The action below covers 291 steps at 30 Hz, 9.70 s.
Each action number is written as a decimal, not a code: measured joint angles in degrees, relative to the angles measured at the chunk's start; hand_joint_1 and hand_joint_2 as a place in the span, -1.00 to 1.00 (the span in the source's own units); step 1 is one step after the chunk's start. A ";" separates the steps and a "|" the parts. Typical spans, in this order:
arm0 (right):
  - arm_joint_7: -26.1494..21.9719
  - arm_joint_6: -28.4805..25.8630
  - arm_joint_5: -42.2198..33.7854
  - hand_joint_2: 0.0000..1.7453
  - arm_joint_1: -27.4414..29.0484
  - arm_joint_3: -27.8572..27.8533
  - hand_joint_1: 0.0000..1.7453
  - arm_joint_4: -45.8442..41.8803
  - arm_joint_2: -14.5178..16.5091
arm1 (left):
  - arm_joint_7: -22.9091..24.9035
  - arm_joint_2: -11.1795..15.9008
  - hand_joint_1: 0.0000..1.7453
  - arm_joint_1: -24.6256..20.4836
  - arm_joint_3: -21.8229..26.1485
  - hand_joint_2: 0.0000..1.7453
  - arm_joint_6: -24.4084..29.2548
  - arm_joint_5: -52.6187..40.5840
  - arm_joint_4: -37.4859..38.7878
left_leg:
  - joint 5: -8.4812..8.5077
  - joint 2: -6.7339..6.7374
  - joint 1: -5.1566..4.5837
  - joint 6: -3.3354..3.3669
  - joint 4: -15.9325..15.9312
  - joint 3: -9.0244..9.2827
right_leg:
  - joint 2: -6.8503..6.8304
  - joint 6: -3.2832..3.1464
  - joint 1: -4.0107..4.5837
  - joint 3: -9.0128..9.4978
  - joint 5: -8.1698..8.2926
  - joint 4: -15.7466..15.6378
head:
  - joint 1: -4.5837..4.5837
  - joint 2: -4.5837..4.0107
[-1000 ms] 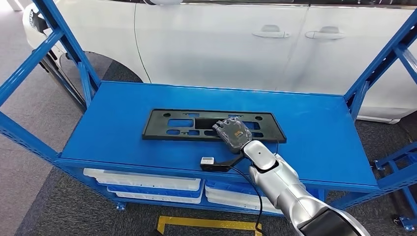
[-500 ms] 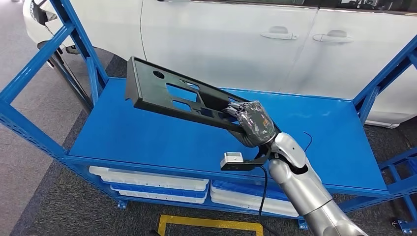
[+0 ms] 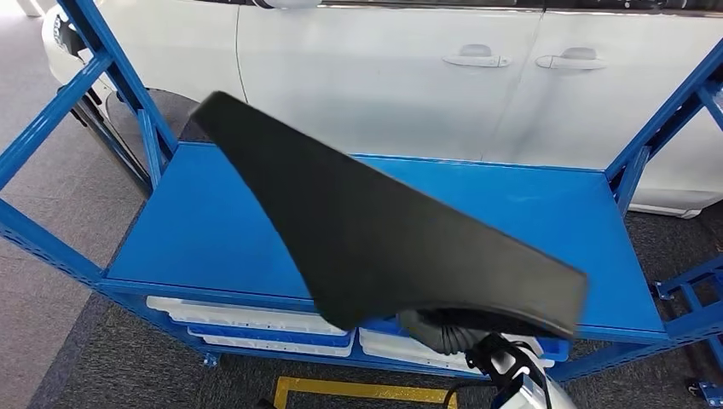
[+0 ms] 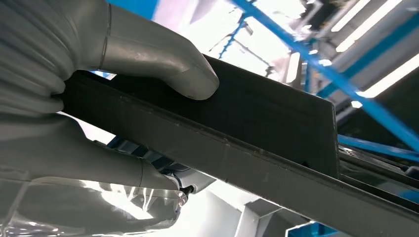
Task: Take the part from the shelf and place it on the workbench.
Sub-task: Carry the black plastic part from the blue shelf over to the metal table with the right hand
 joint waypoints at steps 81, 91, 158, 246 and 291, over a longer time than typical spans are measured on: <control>5.62 9.43 -7.88 1.00 6.50 18.40 0.92 14.08 7.42 | 3.86 -0.50 -1.00 -0.13 1.80 1.00 -1.84 1.76 0.04 | 5.78 0.61 -0.98 2.70 -10.20 2.14 | 0.08 0.64 0.92 4.26 -3.61 2.77 | -0.07 0.00; 5.51 9.58 -7.11 1.00 7.76 18.17 0.92 13.76 7.47 | 3.64 -0.56 -1.00 -0.10 1.66 1.00 -1.92 1.76 0.04 | -4.12 0.44 -0.04 -0.35 4.82 -1.45 | -0.42 -0.93 0.73 1.06 1.13 -2.04 | -0.07 0.00; 4.15 11.61 -6.22 1.00 10.20 15.78 0.92 13.42 6.68 | 2.24 -0.63 -1.00 -0.17 0.42 1.00 -0.54 0.72 0.07 | 0.73 -3.30 0.52 -0.04 -8.91 7.06 | 5.42 -0.29 0.70 -1.39 0.82 1.58 | -0.04 0.00; 3.96 11.07 -5.70 1.00 11.15 12.16 0.92 12.49 9.62 | 2.97 -0.82 -1.00 -0.68 0.06 1.00 -0.87 0.37 0.07 | -3.65 0.50 0.52 -0.62 2.66 1.11 | 4.34 -1.55 0.77 -1.11 0.29 1.17 | -0.04 0.00; 4.19 14.21 -8.44 1.00 10.53 13.02 0.92 14.09 9.55 | 8.65 0.90 -1.00 2.48 1.16 1.00 -0.07 1.72 0.07 | 1.29 3.32 0.12 1.77 -10.89 7.14 | 0.48 2.09 -0.38 -9.02 -5.90 16.49 | -0.02 0.00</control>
